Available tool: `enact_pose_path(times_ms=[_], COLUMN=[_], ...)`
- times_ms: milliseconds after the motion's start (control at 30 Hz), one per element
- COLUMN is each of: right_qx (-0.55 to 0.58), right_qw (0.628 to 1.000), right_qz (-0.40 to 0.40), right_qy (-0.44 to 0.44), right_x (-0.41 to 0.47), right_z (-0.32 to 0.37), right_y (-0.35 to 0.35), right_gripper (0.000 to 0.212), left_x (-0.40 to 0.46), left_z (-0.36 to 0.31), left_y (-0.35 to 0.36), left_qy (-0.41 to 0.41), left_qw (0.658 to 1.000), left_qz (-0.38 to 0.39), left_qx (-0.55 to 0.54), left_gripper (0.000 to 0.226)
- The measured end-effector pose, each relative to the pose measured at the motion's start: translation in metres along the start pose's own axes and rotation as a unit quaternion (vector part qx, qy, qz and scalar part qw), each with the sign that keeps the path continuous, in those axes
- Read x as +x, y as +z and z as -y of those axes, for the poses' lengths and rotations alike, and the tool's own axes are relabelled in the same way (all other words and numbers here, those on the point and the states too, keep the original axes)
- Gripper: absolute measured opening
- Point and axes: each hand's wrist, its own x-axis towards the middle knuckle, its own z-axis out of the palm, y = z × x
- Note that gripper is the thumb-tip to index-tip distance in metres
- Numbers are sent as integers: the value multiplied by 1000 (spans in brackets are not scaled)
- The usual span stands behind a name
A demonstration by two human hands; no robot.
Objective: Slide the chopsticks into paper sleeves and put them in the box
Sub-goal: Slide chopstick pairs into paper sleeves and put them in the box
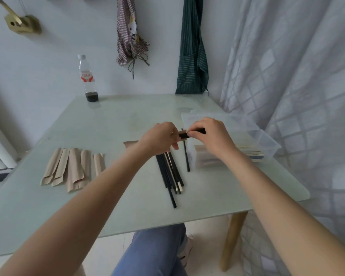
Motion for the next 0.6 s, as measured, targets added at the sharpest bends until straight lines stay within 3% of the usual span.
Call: enact_pose_path(times_ms=[233,400,600], right_qx=[-3,-74,-160], right_qw=[997,989,966], right_qz=[34,63,119], right_qy=[62,111,165], right_x=[0,-1,1], right_z=[-60,-105,-138], right_y=[-40,-54,-59], right_gripper=[17,12,17], left_x=[51,83,100], left_z=[-60,-94,-83], left_y=[38,73,86], left_qy=[43,59,39], left_qw=[995,993,987], left_qz=[-14,-1,35], left_qx=[86,106,155], left_gripper=[17,19,22])
